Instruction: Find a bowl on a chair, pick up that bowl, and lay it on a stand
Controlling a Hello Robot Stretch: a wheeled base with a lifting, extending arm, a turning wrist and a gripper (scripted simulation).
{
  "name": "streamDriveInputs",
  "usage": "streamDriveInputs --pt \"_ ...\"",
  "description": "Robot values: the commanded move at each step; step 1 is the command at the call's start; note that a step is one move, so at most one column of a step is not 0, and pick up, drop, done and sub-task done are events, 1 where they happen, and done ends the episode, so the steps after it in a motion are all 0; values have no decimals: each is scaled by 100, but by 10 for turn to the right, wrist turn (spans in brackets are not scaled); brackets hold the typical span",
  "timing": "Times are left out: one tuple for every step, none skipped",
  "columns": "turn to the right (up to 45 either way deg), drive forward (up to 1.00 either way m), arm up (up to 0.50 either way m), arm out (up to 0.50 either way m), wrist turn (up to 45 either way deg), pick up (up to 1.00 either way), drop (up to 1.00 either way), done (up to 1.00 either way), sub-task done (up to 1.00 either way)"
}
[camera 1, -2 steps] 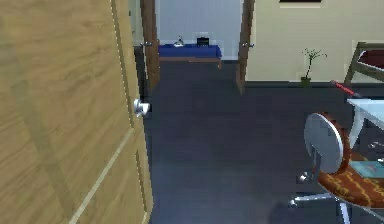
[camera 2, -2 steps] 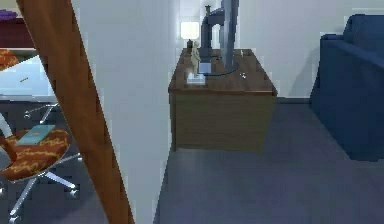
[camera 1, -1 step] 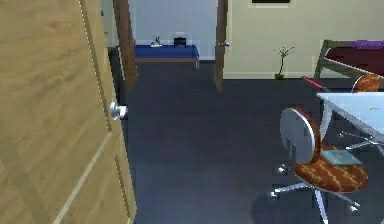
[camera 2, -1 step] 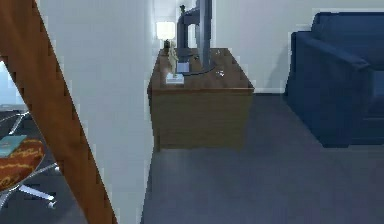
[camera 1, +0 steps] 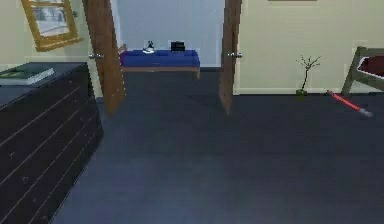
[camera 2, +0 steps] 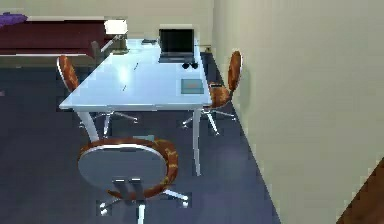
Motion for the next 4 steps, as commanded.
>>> streamDriveInputs --pt "0 100 0 0 0 0 0 0 0" --pt "0 100 0 0 0 0 0 0 0" --pt "30 0 0 0 0 0 0 0 0" --pt "0 100 0 0 0 0 0 0 0"
